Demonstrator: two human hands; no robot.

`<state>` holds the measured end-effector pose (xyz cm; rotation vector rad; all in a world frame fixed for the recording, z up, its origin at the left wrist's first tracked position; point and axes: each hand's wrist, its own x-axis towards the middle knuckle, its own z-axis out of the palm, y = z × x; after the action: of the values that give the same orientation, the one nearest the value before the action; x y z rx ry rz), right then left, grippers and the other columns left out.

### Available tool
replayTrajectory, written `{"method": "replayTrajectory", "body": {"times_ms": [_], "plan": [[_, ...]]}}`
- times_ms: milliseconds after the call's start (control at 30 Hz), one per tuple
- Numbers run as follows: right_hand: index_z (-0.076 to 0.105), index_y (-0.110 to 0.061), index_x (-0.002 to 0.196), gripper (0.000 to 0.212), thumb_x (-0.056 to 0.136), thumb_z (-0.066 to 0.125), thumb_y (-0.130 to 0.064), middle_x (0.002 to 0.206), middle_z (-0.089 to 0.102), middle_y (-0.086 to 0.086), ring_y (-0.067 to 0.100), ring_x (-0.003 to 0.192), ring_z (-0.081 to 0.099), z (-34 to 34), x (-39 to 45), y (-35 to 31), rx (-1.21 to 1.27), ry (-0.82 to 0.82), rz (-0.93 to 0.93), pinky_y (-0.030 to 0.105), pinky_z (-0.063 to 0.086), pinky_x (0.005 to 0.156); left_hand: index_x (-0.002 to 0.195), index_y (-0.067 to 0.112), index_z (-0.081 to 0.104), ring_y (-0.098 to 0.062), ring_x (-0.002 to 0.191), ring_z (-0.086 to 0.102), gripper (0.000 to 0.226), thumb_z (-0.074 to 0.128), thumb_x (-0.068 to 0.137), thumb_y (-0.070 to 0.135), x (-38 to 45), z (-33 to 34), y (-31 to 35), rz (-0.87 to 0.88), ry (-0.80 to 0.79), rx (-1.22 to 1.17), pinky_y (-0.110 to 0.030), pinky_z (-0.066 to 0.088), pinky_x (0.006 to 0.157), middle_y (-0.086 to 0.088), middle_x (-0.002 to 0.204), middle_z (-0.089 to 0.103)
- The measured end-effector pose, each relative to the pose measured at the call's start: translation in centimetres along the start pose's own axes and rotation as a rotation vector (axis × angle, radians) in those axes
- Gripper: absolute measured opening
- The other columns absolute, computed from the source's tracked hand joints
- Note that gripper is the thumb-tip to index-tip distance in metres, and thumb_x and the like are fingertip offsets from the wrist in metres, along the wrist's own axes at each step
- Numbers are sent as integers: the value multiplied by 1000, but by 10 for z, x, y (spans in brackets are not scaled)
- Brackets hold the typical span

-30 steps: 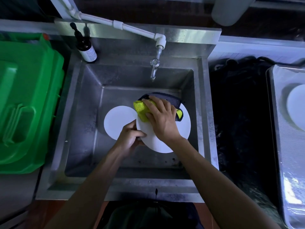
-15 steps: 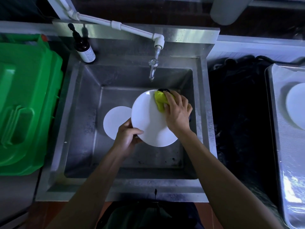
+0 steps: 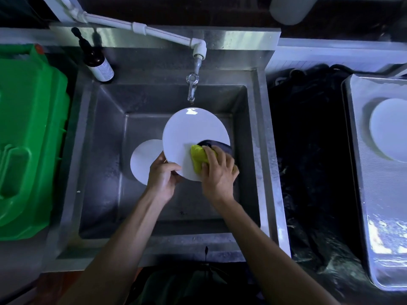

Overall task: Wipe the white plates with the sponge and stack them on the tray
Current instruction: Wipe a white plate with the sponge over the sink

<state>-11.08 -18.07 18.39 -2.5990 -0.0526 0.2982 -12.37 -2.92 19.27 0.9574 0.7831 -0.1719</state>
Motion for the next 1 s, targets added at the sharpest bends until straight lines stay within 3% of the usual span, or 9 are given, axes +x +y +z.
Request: {"method": "replayTrajectory", "body": {"times_ms": [167,333,500,700,833,1000], "plan": [[39,-33,146,54,95,55,-24,153,36,-4,29,137,31,6,-15,-23,23,-30,-29,59,31,105,120,11,70,-36,95,67,58,50,72,-16,2,-4,2,-21,19,8,-45,57,76,-20,108,70],[38,-34,147,46,102,49,-32,154,35,-6,25,138,29,7,-19,-21,87,3,-14,54,30,107,113,13,72,-36,94,63,58,54,62,-10,-2,-5,8,-7,5,6,-45,55,77,-19,105,68],[39,-34,148,46,103,48,-35,156,31,-6,26,138,28,0,-10,-6,149,58,102,55,35,106,99,15,72,-32,92,64,49,48,71,-17,-5,-5,10,-1,-3,2,-38,58,65,-11,103,70],[33,-28,153,56,102,52,-40,157,28,-1,27,139,32,-14,5,10,215,58,126,53,35,106,98,17,74,-29,91,67,49,49,73,-17,-4,-11,8,-7,-30,42,-46,61,73,-8,103,72],[30,-22,155,61,101,54,-39,157,28,3,27,141,33,-20,14,15,245,65,126,52,34,107,102,15,73,-28,93,70,47,56,68,-11,-3,-15,8,-9,-22,89,-45,59,71,-9,107,74],[24,-18,157,70,99,56,-41,157,31,6,29,141,32,-23,26,23,289,18,124,54,28,112,87,22,77,-26,86,69,44,60,56,-4,1,-21,19,-9,-38,229,-45,60,70,-5,97,74]]}}
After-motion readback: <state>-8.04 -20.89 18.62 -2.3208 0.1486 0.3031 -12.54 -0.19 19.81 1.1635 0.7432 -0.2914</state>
